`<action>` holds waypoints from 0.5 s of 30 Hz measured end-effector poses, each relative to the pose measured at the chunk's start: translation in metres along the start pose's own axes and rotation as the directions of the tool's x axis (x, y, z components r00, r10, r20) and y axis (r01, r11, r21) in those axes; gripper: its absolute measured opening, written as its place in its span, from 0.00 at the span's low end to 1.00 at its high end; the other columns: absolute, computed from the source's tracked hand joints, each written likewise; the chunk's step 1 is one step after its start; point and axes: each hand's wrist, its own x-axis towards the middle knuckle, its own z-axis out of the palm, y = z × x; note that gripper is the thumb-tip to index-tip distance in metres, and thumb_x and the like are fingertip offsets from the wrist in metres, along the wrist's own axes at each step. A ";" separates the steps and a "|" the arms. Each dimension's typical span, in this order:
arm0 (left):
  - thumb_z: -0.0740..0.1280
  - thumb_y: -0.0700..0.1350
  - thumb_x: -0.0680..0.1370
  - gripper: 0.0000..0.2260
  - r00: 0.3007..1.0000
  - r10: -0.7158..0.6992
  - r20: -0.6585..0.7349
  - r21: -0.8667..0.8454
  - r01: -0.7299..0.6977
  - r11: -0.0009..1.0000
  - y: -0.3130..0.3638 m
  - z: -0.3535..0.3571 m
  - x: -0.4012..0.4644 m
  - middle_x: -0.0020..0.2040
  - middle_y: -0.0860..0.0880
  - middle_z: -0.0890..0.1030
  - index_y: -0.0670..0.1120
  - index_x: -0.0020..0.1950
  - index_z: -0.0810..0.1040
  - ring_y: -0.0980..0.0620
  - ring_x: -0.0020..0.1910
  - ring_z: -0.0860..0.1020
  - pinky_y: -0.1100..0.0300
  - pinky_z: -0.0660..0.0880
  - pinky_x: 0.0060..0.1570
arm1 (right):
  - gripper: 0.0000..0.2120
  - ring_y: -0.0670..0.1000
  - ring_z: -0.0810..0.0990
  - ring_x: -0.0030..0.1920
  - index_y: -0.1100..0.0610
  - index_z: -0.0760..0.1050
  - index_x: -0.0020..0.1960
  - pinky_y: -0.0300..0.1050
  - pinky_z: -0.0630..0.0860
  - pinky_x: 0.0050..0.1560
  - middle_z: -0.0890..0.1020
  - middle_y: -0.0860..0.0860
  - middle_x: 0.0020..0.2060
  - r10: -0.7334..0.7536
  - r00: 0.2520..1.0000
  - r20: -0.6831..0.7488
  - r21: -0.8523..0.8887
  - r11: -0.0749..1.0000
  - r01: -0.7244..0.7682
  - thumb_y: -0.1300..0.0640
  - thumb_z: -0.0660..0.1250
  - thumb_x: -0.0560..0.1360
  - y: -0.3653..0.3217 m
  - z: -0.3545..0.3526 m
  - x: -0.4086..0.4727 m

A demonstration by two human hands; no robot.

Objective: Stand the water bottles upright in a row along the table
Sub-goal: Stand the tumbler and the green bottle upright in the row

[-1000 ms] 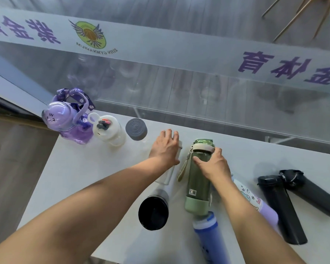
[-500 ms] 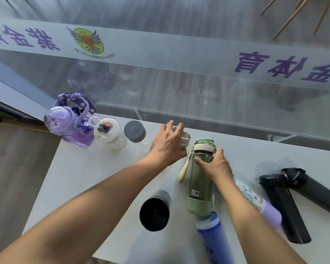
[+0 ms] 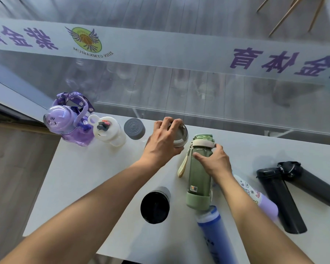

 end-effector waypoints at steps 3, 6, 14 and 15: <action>0.79 0.49 0.65 0.35 1.000 0.009 0.015 0.012 -0.009 1.000 0.001 0.000 -0.002 0.65 0.50 0.68 0.54 0.68 0.67 0.45 0.62 0.64 0.45 0.80 0.43 | 0.40 0.59 0.77 0.63 0.58 0.69 0.69 0.50 0.75 0.60 0.79 0.58 0.62 -0.031 0.998 -0.048 0.053 0.998 0.033 0.39 0.78 0.66 -0.002 -0.007 -0.004; 0.79 0.49 0.64 0.37 1.000 0.019 0.024 0.007 -0.019 1.000 0.002 0.001 -0.006 0.66 0.49 0.67 0.54 0.69 0.66 0.44 0.62 0.64 0.46 0.80 0.44 | 0.40 0.58 0.78 0.61 0.57 0.69 0.68 0.49 0.75 0.59 0.80 0.56 0.60 -0.062 0.991 -0.121 0.100 0.992 0.074 0.40 0.79 0.64 -0.005 -0.023 -0.012; 0.78 0.52 0.66 0.41 0.993 0.027 0.113 0.020 -0.029 0.999 0.000 -0.010 -0.015 0.70 0.47 0.63 0.55 0.74 0.61 0.43 0.65 0.64 0.47 0.76 0.55 | 0.37 0.54 0.80 0.56 0.54 0.69 0.64 0.51 0.78 0.61 0.79 0.52 0.57 -0.160 0.924 -0.348 0.264 0.928 0.261 0.44 0.82 0.63 -0.022 -0.055 -0.028; 0.76 0.52 0.68 0.40 0.994 0.053 0.095 0.033 -0.056 0.998 0.001 -0.014 -0.016 0.71 0.46 0.64 0.54 0.75 0.61 0.43 0.65 0.65 0.48 0.74 0.57 | 0.36 0.53 0.79 0.55 0.53 0.69 0.64 0.50 0.78 0.60 0.79 0.52 0.57 -0.184 0.910 -0.371 0.269 0.917 0.295 0.45 0.82 0.63 -0.024 -0.056 -0.029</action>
